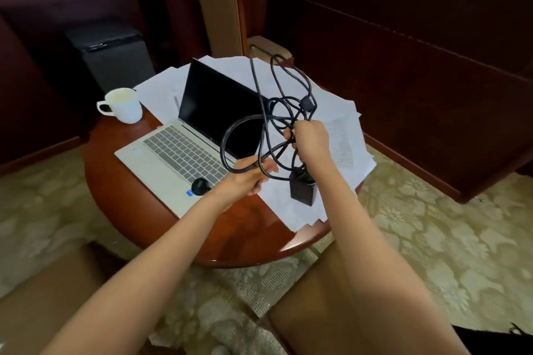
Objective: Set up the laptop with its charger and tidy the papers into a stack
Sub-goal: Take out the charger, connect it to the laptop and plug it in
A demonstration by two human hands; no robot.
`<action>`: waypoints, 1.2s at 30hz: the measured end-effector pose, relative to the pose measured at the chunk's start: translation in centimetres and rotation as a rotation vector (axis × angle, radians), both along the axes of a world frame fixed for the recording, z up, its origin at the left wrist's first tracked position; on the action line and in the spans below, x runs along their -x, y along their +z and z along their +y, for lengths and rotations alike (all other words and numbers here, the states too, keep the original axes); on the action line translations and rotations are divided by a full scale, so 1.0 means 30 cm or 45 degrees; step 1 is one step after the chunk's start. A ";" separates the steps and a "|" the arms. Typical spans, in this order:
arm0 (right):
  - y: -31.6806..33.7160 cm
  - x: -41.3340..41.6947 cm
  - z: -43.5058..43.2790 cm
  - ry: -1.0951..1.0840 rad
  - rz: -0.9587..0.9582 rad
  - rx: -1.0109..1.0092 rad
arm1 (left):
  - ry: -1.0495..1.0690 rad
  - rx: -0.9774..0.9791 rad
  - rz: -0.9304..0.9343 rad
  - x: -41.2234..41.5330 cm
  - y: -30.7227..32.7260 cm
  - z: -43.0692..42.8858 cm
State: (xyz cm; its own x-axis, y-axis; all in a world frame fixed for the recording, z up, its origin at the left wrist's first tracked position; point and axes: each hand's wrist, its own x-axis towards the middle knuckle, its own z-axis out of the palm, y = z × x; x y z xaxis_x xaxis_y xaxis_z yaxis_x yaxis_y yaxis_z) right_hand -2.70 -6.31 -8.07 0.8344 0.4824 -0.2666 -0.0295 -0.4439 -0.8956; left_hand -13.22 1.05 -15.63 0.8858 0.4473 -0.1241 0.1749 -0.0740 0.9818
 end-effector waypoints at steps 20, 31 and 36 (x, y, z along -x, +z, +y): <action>-0.174 -0.090 0.154 0.529 -0.847 0.745 | -0.443 -0.398 0.498 -0.058 -0.156 0.110; -0.413 -0.119 0.146 0.894 -1.040 0.795 | -0.489 -0.404 0.694 -0.059 -0.341 0.017; -0.481 -0.063 0.164 1.014 -1.042 0.745 | -0.352 -0.172 0.656 -0.009 -0.436 -0.027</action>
